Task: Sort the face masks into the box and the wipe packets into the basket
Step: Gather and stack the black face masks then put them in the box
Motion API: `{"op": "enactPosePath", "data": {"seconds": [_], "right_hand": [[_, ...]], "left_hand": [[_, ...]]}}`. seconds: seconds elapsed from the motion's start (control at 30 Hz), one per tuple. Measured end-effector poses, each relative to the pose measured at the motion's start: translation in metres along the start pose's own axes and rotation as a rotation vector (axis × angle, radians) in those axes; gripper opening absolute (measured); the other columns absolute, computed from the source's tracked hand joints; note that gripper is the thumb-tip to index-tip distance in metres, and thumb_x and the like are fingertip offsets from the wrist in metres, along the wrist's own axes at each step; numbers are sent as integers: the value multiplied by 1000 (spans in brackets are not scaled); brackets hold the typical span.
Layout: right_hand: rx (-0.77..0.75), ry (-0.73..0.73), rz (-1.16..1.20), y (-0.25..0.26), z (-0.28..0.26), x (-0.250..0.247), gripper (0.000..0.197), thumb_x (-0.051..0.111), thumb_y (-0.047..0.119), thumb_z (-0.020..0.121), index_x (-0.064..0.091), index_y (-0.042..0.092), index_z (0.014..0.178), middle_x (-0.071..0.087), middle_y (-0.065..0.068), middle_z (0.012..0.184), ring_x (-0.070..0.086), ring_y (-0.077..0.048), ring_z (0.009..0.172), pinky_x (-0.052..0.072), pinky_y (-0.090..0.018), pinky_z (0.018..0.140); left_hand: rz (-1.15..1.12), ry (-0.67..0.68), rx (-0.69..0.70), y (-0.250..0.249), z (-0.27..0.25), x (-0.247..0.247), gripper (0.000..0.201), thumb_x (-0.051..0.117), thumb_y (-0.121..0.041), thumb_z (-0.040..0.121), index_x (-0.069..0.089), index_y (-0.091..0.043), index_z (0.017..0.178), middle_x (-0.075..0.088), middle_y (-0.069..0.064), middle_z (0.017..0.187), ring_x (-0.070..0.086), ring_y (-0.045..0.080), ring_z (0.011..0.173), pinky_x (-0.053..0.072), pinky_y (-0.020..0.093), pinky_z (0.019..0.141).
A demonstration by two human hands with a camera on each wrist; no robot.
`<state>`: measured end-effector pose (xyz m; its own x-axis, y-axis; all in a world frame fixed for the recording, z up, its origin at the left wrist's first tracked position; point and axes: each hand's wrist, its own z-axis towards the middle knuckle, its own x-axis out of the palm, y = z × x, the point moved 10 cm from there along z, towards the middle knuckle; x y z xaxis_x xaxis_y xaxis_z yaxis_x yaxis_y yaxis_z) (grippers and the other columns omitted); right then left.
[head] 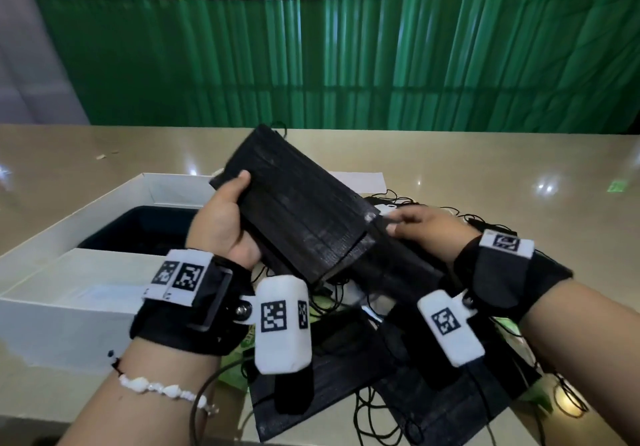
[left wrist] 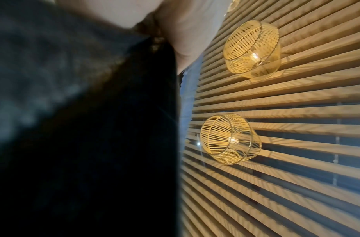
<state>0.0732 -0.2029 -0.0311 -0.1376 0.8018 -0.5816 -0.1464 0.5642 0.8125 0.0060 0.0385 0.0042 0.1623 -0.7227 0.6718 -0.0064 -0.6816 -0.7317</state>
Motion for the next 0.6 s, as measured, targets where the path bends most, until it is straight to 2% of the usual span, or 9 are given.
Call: {"op": "enactPosePath", "data": {"seconds": [0.07,0.13,0.2,0.27,0.33,0.37,0.47,0.53,0.6], "right_hand": [[44,-76,104,2,-4,-27,5,68,28,78,72,30,77,71,7,81,63,-19,82,47,-38,90],[77,-75,136,0,-9,-35,22,63,15,85,69,23,66,66,7,62,58,-18,66,47,-33,74],[98,-59,172,-4,-15,-32,24,59,8,87,63,18,66,62,3,59,53,-17,58,43,-30,66],[108,-42,218,-10,-18,-22,22,56,6,89,58,17,71,61,-2,63,55,-17,57,45,-26,64],[112,-24,258,-11,-20,-12,23,51,1,91,53,14,72,60,3,53,57,-7,46,45,-15,51],[120,-5,297,-11,-20,-6,24,48,-2,92,51,12,73,59,5,49,56,-3,41,43,-12,44],[158,79,397,-11,-22,15,22,45,-3,92,53,12,77,60,-3,62,58,-7,45,46,-16,45],[186,122,413,-10,-25,26,23,45,-1,92,53,13,75,55,-7,66,51,-15,48,40,-20,44],[203,164,467,-6,-28,37,26,41,-1,93,51,12,73,51,-9,64,46,-18,47,35,-20,41]], "left_hand": [[-8,18,-66,20,1,4,35,41,-30,98,61,-4,111,70,15,100,66,26,89,48,42,74],[-8,38,-148,43,1,7,35,39,-28,99,63,-2,98,72,16,82,70,25,71,47,41,71],[7,45,-239,67,1,10,37,38,-27,100,63,0,93,72,18,76,70,26,62,46,41,71],[31,63,-302,87,2,11,38,38,-27,100,63,2,96,71,19,82,71,28,69,46,43,79],[38,67,-326,98,5,10,36,39,-25,99,61,2,110,68,21,102,66,30,90,44,45,93],[39,68,-333,102,7,9,36,40,-24,99,58,1,118,64,22,113,62,32,102,44,45,93],[39,65,-345,113,14,4,39,43,-20,98,50,0,131,57,24,127,56,35,117,53,49,82],[48,32,-307,116,21,-3,38,46,-15,97,48,-2,133,58,24,124,59,35,111,57,48,75],[72,-1,-259,116,23,-8,33,47,-10,97,51,-2,129,63,25,114,65,33,97,57,46,68]]}}
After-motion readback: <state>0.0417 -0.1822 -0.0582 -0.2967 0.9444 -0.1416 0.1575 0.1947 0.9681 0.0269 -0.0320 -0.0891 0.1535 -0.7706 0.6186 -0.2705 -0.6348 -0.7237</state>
